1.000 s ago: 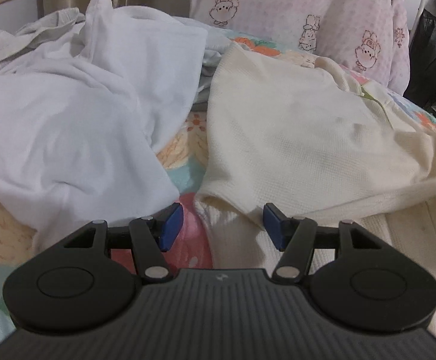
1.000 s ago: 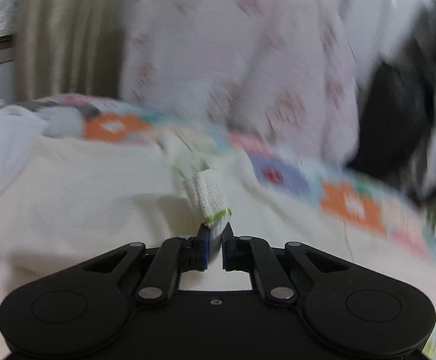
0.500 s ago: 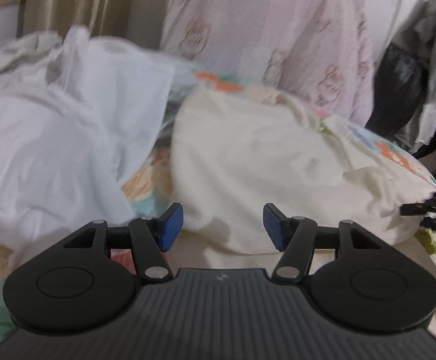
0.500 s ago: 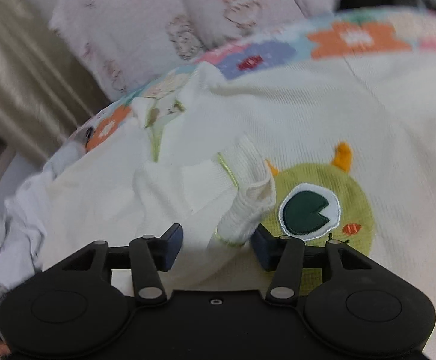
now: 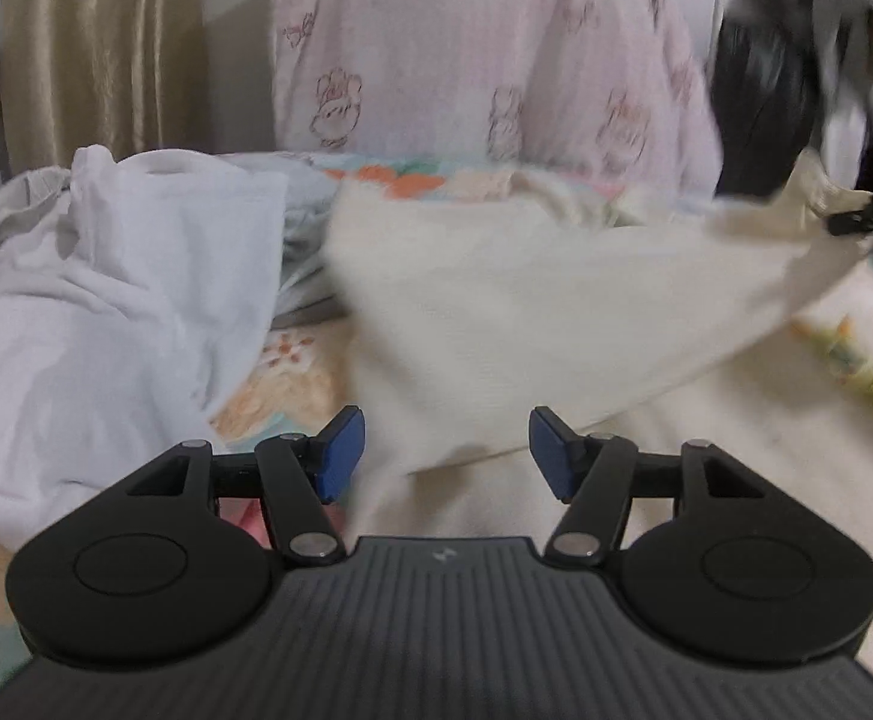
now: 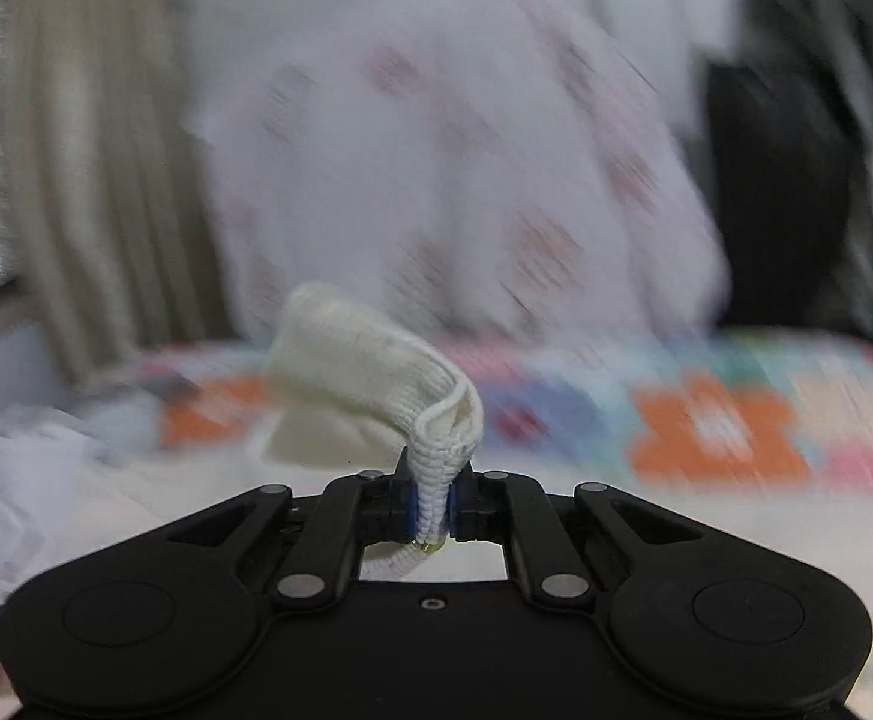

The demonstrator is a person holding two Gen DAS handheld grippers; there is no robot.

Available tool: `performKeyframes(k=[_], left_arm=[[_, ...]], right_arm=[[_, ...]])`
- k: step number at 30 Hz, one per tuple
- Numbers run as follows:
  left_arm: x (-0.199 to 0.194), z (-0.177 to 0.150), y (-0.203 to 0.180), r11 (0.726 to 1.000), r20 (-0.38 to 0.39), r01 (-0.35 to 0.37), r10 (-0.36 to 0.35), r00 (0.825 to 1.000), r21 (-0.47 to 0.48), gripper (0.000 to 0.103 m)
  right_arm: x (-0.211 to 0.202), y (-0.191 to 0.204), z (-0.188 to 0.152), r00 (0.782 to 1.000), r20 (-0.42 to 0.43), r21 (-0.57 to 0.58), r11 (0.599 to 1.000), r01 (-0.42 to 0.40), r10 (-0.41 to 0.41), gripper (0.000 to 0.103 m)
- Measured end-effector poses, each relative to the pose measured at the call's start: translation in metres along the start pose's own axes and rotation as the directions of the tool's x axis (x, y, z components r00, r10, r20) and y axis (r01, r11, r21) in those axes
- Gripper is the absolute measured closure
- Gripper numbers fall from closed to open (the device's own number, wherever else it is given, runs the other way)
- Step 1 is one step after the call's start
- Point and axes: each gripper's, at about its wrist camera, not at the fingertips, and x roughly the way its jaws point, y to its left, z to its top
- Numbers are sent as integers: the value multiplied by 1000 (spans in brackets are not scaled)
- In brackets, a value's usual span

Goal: Fold clothes

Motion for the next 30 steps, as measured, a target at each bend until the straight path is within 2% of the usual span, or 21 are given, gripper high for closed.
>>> performKeyframes(k=[2, 5, 6, 8, 10, 11, 13, 16, 19, 21, 25, 28, 30], left_arm=[[11, 1, -4, 998, -43, -44, 46, 998, 47, 43], [24, 3, -6, 991, -90, -82, 92, 992, 109, 43], [27, 4, -4, 991, -99, -86, 96, 990, 103, 44], [32, 5, 5, 997, -128, -69, 73, 989, 37, 51], [35, 6, 17, 997, -166, -38, 28, 986, -60, 54], [35, 5, 17, 997, -171, -41, 31, 985, -59, 53], [35, 3, 18, 997, -179, -47, 36, 983, -57, 52], [33, 3, 19, 996, -203, -70, 59, 977, -48, 54], [19, 11, 21, 996, -204, -29, 11, 979, -88, 54], [7, 19, 17, 995, -184, -1, -18, 983, -99, 53], [-14, 39, -19, 992, -147, 93, -105, 984, -87, 50], [-17, 53, -57, 983, -143, 168, -178, 974, -77, 49], [-7, 59, -93, 975, -154, 208, -217, 964, -75, 49]], right_arm=[[19, -15, -16, 996, -77, 17, 999, 44, -42, 92], [34, -23, -29, 987, -140, 40, 996, 80, -74, 91], [38, -23, -30, 984, -160, 41, 996, 82, -74, 91], [37, -14, -22, 985, -149, -4, 996, 92, -91, 91], [19, -9, -12, 997, -53, -21, 999, 46, -47, 92], [11, -11, -10, 999, -22, -6, 999, 41, -41, 92], [16, -19, -14, 993, -65, 3, 995, 98, -98, 91], [31, -31, -31, 968, -171, -47, 983, 177, -182, 88], [25, -36, -41, 965, -176, -48, 981, 187, -193, 81], [17, -40, -44, 964, -163, -33, 978, 205, -208, 64], [-3, -57, -39, 954, -161, 28, 965, 260, -252, 61], [-28, -80, -39, 961, -156, 80, 967, 244, -229, 57], [-45, -103, -43, 965, -168, 157, 961, 228, -201, 53]])
